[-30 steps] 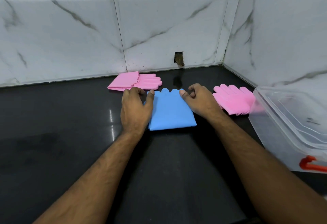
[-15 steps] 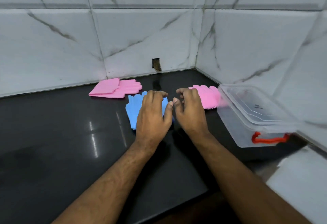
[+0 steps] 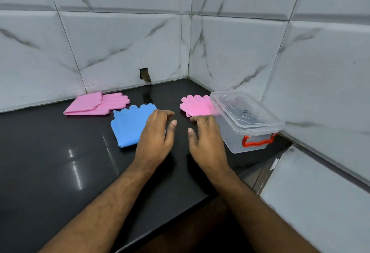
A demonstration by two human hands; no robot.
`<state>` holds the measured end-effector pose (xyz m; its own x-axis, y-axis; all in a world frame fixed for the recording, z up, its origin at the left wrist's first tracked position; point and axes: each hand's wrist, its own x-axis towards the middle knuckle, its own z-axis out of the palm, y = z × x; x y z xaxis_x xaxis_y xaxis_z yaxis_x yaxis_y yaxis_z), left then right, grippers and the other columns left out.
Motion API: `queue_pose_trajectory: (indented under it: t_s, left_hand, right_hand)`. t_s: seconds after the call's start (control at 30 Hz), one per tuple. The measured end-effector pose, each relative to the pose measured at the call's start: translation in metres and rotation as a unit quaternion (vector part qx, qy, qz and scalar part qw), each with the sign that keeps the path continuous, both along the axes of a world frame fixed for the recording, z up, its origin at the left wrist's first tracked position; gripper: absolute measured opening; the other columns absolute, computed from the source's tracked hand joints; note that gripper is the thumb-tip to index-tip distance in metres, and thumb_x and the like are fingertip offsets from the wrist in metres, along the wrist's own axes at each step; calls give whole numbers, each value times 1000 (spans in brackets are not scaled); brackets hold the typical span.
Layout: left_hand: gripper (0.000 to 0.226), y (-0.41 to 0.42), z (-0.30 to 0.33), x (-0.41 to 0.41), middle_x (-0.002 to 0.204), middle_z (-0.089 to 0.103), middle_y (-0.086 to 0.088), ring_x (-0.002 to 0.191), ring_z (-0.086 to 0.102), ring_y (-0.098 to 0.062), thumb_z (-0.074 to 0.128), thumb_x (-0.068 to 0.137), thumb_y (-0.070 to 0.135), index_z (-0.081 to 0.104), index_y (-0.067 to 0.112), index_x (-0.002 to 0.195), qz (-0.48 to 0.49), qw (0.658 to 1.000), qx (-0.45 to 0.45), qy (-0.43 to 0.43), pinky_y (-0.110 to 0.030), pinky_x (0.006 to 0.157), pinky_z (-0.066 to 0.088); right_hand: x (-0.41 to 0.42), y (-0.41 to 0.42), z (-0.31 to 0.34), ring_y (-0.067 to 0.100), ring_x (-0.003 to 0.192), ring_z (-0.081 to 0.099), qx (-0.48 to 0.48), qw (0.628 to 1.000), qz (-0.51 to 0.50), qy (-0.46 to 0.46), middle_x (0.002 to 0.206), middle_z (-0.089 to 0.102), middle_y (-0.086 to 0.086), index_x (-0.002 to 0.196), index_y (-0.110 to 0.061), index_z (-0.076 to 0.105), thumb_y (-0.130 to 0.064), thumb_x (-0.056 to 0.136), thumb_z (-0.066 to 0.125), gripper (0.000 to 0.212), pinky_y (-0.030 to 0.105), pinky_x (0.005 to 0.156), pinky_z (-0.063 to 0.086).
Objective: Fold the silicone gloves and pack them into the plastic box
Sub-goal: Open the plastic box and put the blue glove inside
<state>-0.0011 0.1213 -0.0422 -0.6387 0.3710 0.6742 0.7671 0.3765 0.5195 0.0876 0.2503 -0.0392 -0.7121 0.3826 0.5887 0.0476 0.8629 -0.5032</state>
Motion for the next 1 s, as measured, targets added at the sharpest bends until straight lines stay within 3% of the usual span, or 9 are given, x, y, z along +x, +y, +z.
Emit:
queue_pose_trajectory:
  t_s: [0.2, 0.4, 0.5, 0.6, 0.67, 0.73, 0.8, 0.9, 1.0]
  left_hand:
    - [20, 19, -1, 1, 115, 61, -2, 105, 60, -20, 58, 104, 22, 61, 9, 120, -29, 999, -16, 21, -38, 88, 51]
    - [35, 70, 3, -3, 118, 62, -2, 107, 60, -23, 49, 107, 38, 58, 9, 123, -60, 998, 14, 0, -43, 89, 52]
    - [58, 97, 2, -15, 124, 56, 6, 113, 57, -15, 35, 103, 60, 53, 13, 134, -72, 991, 69, -90, -30, 94, 46]
    - [80, 123, -2, -30, 138, 52, 3, 125, 49, -9, 27, 97, 70, 47, 9, 146, -106, 966, 120, -202, -15, 105, 35]
    - [81, 139, -2, -37, 140, 51, -18, 132, 50, -30, 28, 98, 66, 53, 2, 140, -153, 947, 130, -250, -38, 118, 38]
    - [71, 148, -3, -40, 131, 53, -26, 126, 54, -38, 29, 96, 68, 67, 14, 124, -200, 932, 132, -274, -52, 112, 44]
    - [61, 148, 2, -35, 119, 67, -17, 109, 65, -24, 35, 88, 75, 72, 30, 108, -218, 893, 205, -337, -43, 99, 53]
    - [72, 135, 5, -32, 114, 76, 0, 93, 72, -6, 39, 89, 75, 64, 13, 115, -227, 826, 318, -406, -30, 79, 58]
    - [64, 114, 4, -20, 137, 68, -8, 126, 65, -22, 45, 96, 66, 66, 11, 121, -249, 842, 294, -377, -45, 110, 49]
  right_hand:
    - [28, 8, -4, 22, 102, 51, 210, 966, -116, 97, 113, 59, 2, 116, -22, 66, -19, 94, 66, 22, 38, 82, 40]
    - [66, 31, -12, 25, 125, 46, 211, 951, -208, 83, 135, 50, 1, 131, -26, 60, -26, 94, 63, 37, 43, 94, 35]
    - [77, 45, -8, 30, 140, 37, 152, 962, -229, 2, 150, 44, 9, 143, -21, 54, -33, 93, 67, 53, 55, 101, 38]
    - [86, 60, -3, 30, 146, 30, 83, 977, -193, -29, 153, 40, 9, 142, -27, 55, -37, 94, 68, 50, 59, 108, 38]
    - [89, 70, 2, 24, 141, 34, 44, 989, -137, -12, 146, 40, 4, 136, -29, 58, -35, 95, 68, 43, 58, 107, 43]
    - [91, 78, 5, 17, 134, 38, 7, 996, -89, 7, 139, 39, -3, 129, -31, 58, -34, 95, 68, 35, 51, 103, 49]
    - [94, 87, 6, 12, 129, 40, -9, 998, -50, 26, 132, 40, -7, 122, -29, 58, -30, 95, 69, 30, 46, 100, 52]
    - [103, 98, 1, 12, 139, 38, -9, 998, 18, 56, 136, 43, -5, 122, -24, 57, -36, 95, 68, 31, 34, 110, 44]
    - [107, 99, -15, 17, 155, 22, -29, 994, 19, 104, 157, 34, 4, 143, -18, 49, -47, 100, 57, 53, 20, 121, 23]
